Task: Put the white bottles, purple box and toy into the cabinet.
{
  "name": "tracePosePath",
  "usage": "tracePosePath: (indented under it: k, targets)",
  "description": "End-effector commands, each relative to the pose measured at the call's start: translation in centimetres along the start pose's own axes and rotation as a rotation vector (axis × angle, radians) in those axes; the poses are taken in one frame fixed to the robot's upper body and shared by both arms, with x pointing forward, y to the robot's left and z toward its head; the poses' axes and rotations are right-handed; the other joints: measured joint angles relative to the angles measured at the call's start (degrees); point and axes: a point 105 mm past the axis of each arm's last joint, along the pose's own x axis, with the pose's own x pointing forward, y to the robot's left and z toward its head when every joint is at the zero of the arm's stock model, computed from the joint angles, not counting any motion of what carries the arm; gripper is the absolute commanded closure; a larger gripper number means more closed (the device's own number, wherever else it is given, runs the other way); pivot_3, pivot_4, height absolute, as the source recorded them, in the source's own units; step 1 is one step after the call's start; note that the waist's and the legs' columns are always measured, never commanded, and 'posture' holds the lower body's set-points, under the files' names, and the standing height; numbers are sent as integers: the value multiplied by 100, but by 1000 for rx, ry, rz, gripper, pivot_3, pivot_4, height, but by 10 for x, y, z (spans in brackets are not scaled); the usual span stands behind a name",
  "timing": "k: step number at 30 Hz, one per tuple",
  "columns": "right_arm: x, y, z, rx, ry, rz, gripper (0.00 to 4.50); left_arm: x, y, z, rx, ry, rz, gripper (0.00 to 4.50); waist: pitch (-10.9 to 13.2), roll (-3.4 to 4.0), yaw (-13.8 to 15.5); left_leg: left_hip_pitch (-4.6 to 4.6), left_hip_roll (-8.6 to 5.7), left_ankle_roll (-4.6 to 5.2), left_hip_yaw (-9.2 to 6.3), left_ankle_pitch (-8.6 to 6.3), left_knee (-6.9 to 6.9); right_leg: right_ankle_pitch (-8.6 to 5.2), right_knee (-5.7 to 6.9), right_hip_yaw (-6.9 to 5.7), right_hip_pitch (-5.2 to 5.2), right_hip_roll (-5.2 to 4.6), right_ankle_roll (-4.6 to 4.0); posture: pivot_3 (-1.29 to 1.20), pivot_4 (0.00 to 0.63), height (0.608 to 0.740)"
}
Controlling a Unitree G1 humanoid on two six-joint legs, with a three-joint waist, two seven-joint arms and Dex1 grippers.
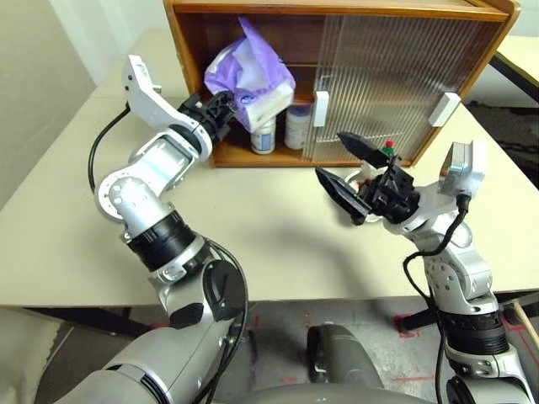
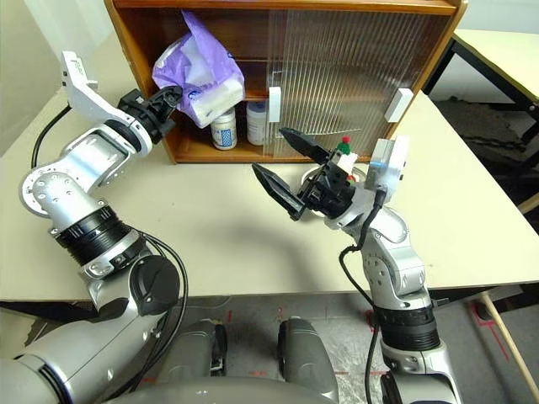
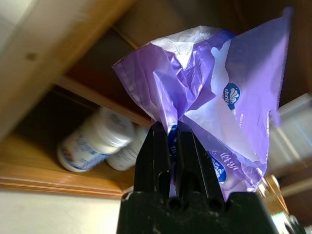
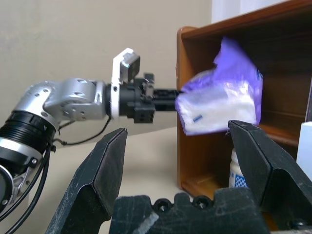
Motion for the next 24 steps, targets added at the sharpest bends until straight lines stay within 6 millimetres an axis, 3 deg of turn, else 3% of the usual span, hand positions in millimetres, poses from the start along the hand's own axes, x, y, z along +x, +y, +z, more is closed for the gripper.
tracePosePath:
  k: [1, 9, 18, 21, 24]
  targets:
    - [3, 1, 5, -32, -39, 1, 0, 20, -14, 3, -2, -36, 6, 4479, -1, -2, 8, -1, 0, 0, 0, 0, 0, 0, 0, 0, 0, 1, -1, 17, 26, 740]
    - [7, 0, 7, -76, -71, -13, 0, 53, -34, -11, -41, -41, -8, 4479, -11, -10, 2, -4, -3, -1, 9, 1, 1, 2, -8, -2, 2, 2, 0, 2, 19, 740]
    - [5, 3, 9, -85, -74, -17, 0, 73, -21, -9, -40, -98, 57, 4479, -27, -8, -81, -4, -3, -2, 22, 1, 1, 2, -5, -5, 2, 6, -1, -41, 9, 740]
    - [4, 5, 7, -60, -60, -8, 0, 75, -23, -5, -24, -114, 46, 3589, -38, -6, -143, -5, -5, -2, 23, 1, 2, 2, -7, -6, 5, 5, 0, -48, 7, 740]
    - [4, 8, 5, -38, -46, 12, 0, 73, -28, -3, -13, -122, 6, 2428, -46, -5, -166, -4, -4, -2, 22, 1, 1, 2, -7, -6, 5, 5, 0, -47, 5, 740]
